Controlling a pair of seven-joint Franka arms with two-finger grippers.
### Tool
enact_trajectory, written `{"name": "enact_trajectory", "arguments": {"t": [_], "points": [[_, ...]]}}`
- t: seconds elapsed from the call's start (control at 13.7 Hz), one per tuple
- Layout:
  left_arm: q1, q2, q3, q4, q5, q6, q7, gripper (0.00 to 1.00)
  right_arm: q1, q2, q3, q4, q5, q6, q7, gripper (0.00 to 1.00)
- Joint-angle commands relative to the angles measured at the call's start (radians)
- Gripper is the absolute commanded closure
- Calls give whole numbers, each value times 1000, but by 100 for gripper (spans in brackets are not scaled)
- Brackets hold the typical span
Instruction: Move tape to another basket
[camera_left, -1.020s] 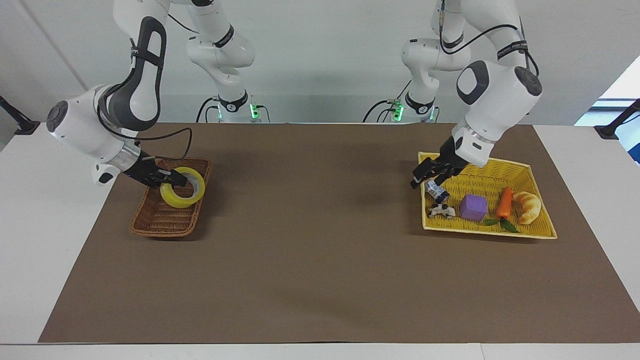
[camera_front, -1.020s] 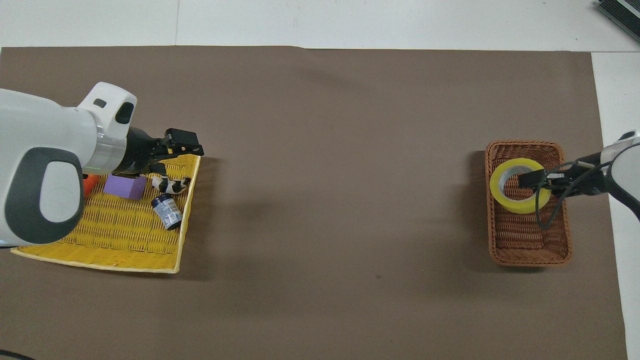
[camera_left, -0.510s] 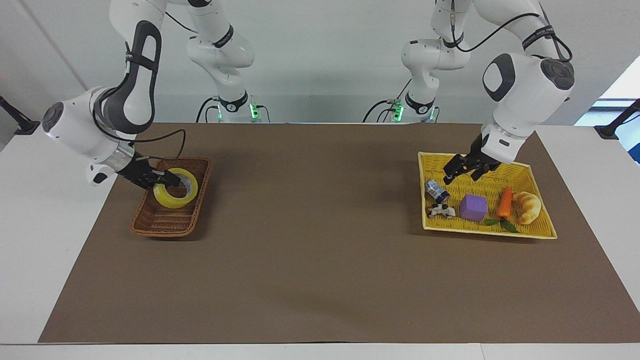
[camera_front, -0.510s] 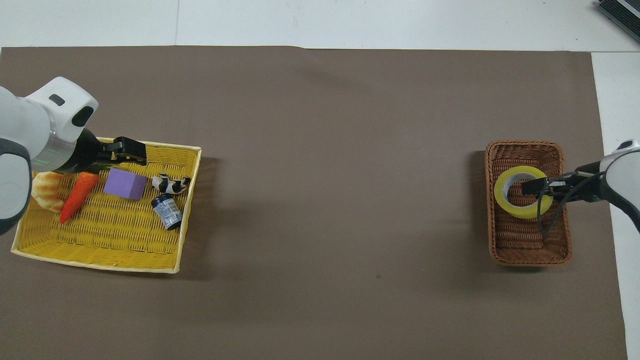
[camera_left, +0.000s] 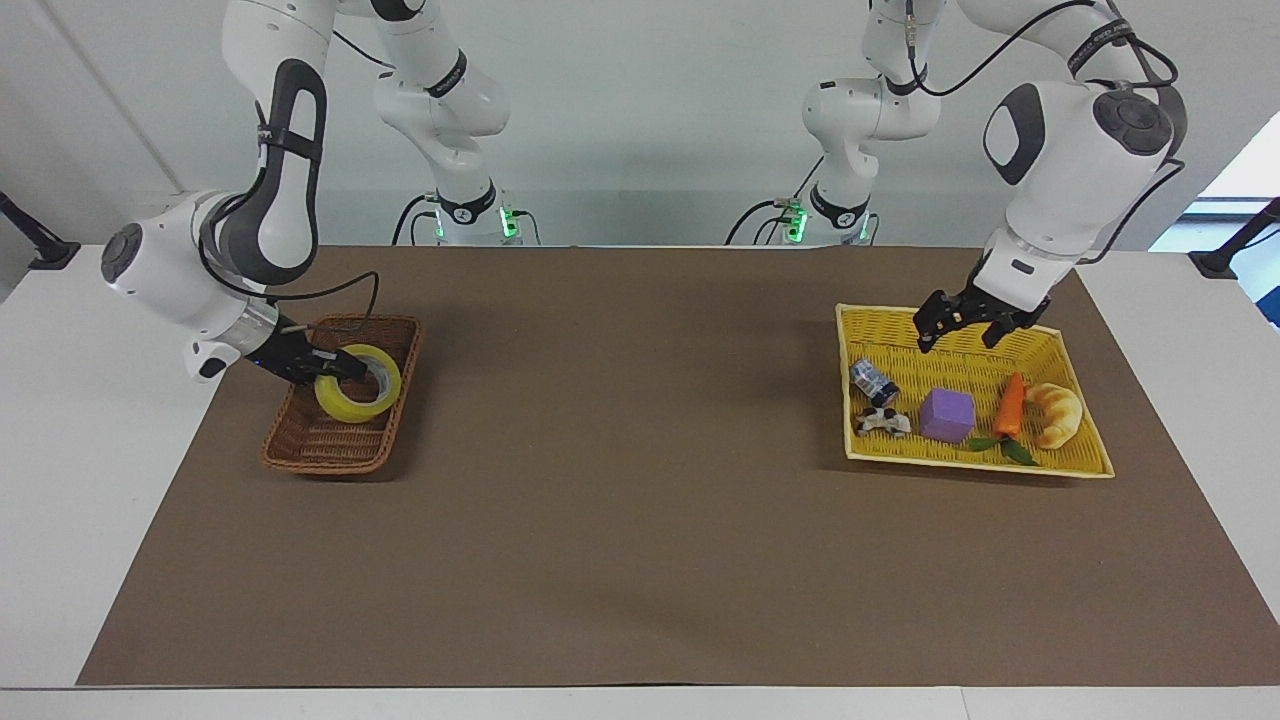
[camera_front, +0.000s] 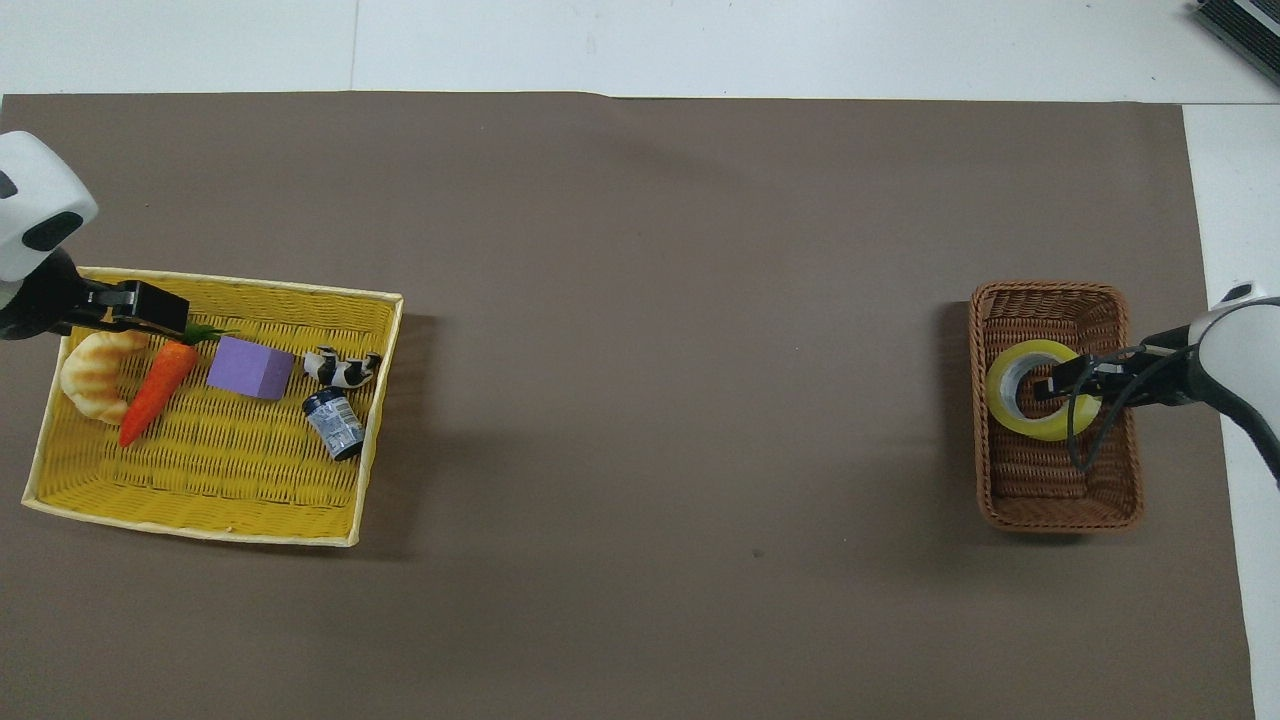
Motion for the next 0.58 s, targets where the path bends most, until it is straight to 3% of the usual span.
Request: {"name": "enact_trajectory", "arguments": {"t": [0.0,0.29,0.51], "points": [[5,19,-8,88,28,-82,25,0,-12,-5,11,-2,-14,10,-28,0],[6,6,-8,79,2,-67,17,0,-6,1,11,59,0,11,-21,0],[57,12,-7,110,-143,-76,11,0,11,1,11,133,-20,13,-19,0]]}}
